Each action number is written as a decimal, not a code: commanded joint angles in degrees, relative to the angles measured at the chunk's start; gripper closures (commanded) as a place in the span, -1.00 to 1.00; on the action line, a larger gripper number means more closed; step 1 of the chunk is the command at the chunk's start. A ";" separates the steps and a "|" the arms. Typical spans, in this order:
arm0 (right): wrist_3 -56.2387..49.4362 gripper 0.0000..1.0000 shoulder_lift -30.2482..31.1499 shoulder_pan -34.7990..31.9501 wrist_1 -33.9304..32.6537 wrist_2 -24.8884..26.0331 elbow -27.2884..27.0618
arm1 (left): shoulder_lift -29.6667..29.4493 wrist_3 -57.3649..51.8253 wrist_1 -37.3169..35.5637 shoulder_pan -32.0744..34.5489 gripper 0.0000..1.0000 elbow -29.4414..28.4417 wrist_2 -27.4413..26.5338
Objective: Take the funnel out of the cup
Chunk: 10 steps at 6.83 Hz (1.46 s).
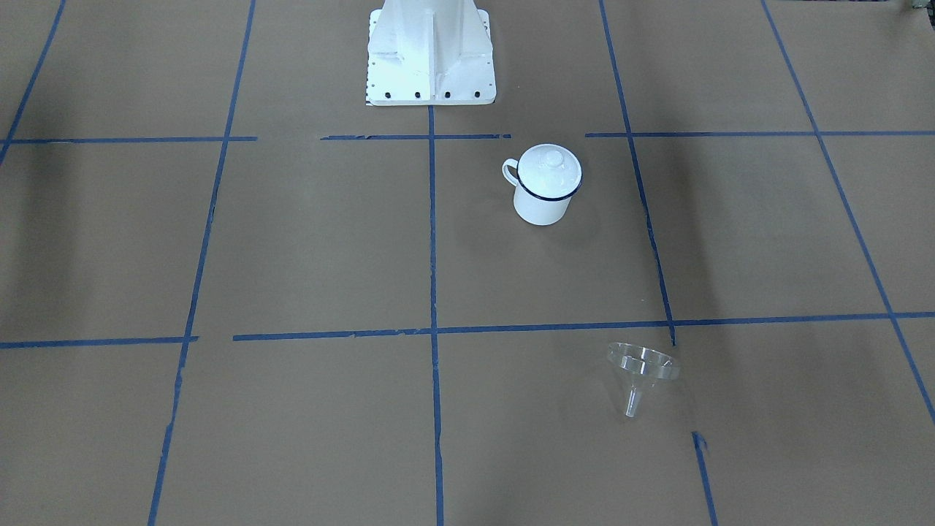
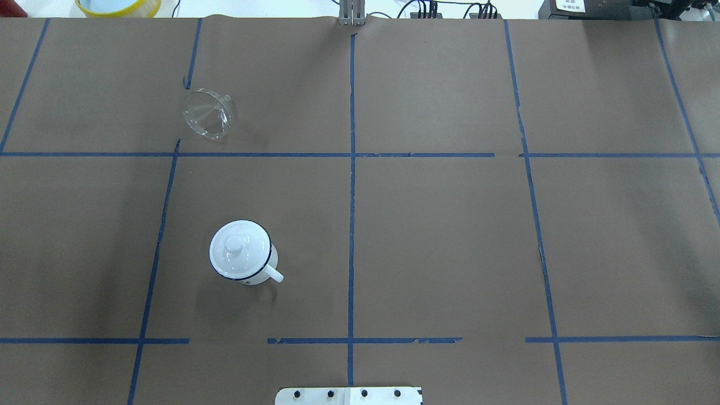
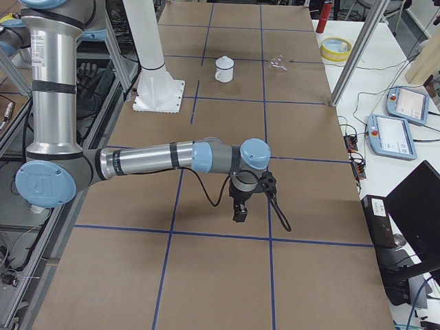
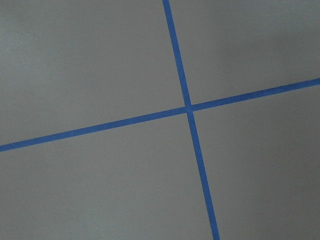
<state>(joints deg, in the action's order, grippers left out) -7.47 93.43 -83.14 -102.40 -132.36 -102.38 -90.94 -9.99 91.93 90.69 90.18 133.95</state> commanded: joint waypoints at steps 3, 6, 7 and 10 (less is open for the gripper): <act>0.00 -1.00 0.00 0.00 0.01 0.00 0.08 | 0.24 0.67 -4.30 0.02 -1.00 0.44 0.26; 0.00 -1.00 0.00 0.00 0.01 0.00 -0.01 | 0.15 0.67 -4.22 0.02 -1.00 0.09 0.35; 0.00 -1.00 0.00 0.00 -0.08 0.00 -0.01 | 0.15 0.67 -4.22 0.02 -1.00 0.09 0.35; 0.00 -1.00 0.00 0.00 0.01 0.00 -0.01 | 0.15 0.59 -4.04 0.02 -1.00 0.44 0.35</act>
<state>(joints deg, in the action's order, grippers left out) -7.47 93.43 -83.15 -102.40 -132.36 -102.37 -90.79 -9.38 87.80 90.70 90.49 134.24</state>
